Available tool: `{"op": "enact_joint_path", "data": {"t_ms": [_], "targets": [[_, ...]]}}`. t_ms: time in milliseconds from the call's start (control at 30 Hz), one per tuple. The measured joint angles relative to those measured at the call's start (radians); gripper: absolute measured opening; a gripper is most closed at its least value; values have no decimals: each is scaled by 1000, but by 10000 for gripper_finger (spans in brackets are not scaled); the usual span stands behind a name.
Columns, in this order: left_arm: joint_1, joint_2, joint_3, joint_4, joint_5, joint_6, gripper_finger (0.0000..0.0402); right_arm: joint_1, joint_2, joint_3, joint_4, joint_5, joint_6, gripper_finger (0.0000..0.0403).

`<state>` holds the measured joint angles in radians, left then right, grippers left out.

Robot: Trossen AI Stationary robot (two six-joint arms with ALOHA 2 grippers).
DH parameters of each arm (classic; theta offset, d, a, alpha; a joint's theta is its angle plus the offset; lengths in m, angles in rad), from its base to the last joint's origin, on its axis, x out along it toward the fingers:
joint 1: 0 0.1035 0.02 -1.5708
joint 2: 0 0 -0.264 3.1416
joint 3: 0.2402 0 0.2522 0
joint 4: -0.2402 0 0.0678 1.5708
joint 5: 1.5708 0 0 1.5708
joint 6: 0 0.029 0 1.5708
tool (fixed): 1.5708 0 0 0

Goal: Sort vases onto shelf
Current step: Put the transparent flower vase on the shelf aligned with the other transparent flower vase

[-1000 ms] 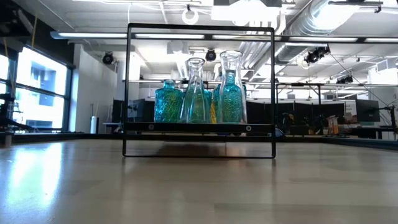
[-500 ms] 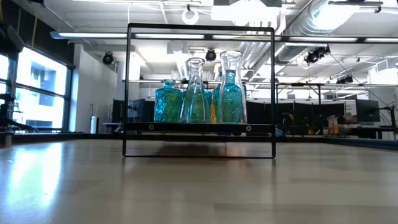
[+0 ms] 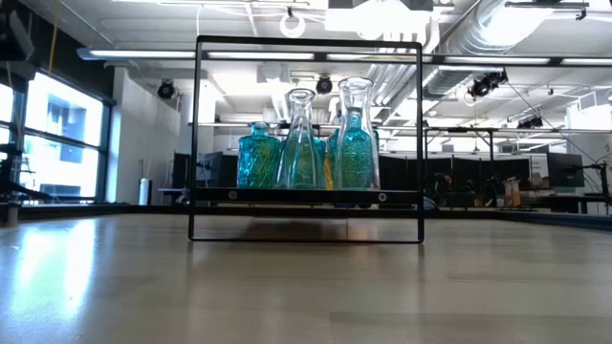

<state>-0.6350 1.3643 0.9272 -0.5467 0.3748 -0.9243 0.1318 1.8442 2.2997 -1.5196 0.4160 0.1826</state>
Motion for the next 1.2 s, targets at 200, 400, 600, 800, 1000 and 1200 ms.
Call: {"op": "enact_joint_path", "data": {"t_ms": [200,400,600,800,1000,1200], "targets": [[0,0,0,74,8,-42,305,0,0,0,-2,0,-4,170],[0,0,0,66,-34,-62,305,0,0,0,-3,0,-8,170],[0,1,0,59,-83,-65,305,7,0,0,-18,-5,-27,170],[9,-3,7,-18,-155,12,305,13,0,0,-17,-6,-34,170],[43,-4,37,-170,-202,220,305,13,0,0,-17,-8,-26,170],[52,1,38,-308,-228,359,305,16,0,0,-17,-60,23,170]]}}
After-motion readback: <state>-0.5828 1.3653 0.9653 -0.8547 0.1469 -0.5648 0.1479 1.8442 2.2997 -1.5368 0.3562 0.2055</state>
